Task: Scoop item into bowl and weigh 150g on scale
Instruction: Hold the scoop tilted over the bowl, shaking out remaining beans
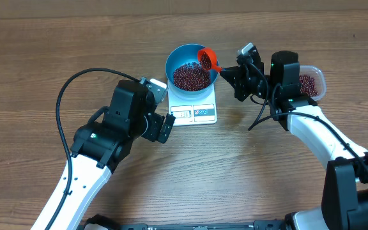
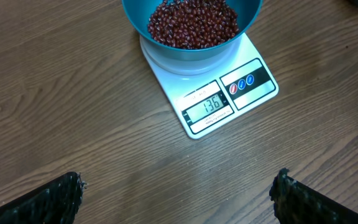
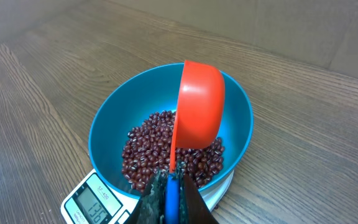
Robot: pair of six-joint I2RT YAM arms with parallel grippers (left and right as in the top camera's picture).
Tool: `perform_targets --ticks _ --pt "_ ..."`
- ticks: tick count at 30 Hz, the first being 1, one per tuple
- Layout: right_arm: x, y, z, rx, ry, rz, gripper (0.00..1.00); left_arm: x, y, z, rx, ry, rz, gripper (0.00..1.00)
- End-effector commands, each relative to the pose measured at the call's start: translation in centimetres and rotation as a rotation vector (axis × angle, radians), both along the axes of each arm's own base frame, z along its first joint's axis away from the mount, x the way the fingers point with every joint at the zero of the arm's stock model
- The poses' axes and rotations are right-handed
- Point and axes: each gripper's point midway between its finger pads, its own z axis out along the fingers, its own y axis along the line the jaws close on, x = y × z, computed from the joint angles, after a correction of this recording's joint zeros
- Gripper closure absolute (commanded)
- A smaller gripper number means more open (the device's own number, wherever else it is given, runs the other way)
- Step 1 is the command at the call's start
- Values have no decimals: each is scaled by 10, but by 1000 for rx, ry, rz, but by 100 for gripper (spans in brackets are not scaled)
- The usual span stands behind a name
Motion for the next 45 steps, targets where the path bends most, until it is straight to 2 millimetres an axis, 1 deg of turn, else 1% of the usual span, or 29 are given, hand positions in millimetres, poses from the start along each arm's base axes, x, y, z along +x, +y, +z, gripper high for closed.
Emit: perform_targets --ticks 1,6,10,12,13,16,19,23,45 --pt "2 0 1 -7 -13 -1 96 1 1 -3 3 6 11 1" --pt "6 -5 -1 -45 -34 -27 96 1 1 -3 3 6 11 0" --pt "-1 4 2 -21 -39 38 96 1 1 -3 3 6 11 0" --pt "-3 1 -6 -77 -54 53 96 1 1 -3 3 6 11 1" --pt "-3 0 -6 -79 -54 53 96 1 1 -3 3 6 11 1" --pt "-6 4 -5 -67 -56 75 96 1 1 -3 3 6 11 0" --pt "-4 0 -6 -81 -56 58 96 1 1 -3 3 6 11 1" --pt "-6 4 -5 -71 -58 75 96 1 1 -3 3 6 11 0" --pt "-7 4 -6 -72 -52 75 96 1 1 -3 3 6 11 0"
